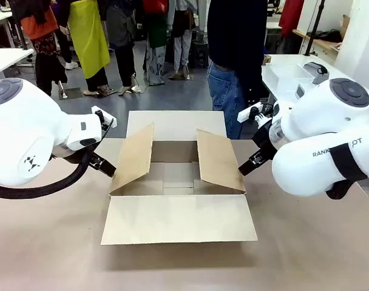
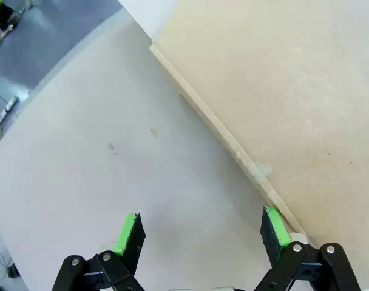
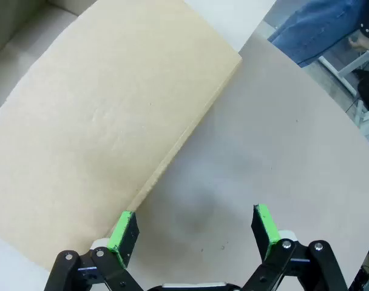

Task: Pack the gift set into the box.
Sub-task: Place both hands on the side flaps of the Package Box and spread them outward.

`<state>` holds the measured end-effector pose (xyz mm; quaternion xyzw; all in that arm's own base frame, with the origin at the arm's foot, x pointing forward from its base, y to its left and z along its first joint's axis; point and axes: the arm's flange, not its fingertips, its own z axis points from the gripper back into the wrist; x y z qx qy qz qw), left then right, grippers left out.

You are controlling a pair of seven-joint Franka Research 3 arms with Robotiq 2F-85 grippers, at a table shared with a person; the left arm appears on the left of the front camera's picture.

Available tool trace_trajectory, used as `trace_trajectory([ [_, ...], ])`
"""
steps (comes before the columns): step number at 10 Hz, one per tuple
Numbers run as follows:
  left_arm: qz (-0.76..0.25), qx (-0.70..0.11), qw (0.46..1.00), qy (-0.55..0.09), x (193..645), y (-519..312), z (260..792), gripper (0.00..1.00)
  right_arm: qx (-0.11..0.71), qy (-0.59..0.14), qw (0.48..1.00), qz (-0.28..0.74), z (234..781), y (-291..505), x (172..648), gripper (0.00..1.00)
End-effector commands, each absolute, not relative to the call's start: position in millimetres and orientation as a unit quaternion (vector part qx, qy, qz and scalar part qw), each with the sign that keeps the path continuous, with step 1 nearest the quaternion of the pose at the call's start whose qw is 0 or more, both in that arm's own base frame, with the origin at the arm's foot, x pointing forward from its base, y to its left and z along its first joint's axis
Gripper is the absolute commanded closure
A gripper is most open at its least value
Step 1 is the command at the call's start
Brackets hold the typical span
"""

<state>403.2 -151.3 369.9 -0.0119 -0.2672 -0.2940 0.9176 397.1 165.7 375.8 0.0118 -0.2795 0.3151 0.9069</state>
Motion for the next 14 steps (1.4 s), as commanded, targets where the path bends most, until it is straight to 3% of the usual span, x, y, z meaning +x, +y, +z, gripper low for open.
trace_trajectory([
  [1,-0.294,-0.012,0.917,-0.268,403.1,-151.7,370.1,0.0,0.012,-0.279,0.907,0.315,375.8,165.7,397.1,0.0],
  [14,-0.294,-0.012,0.917,-0.268,403.1,-151.7,370.1,0.0,0.012,-0.279,0.907,0.315,375.8,165.7,397.1,0.0],
])
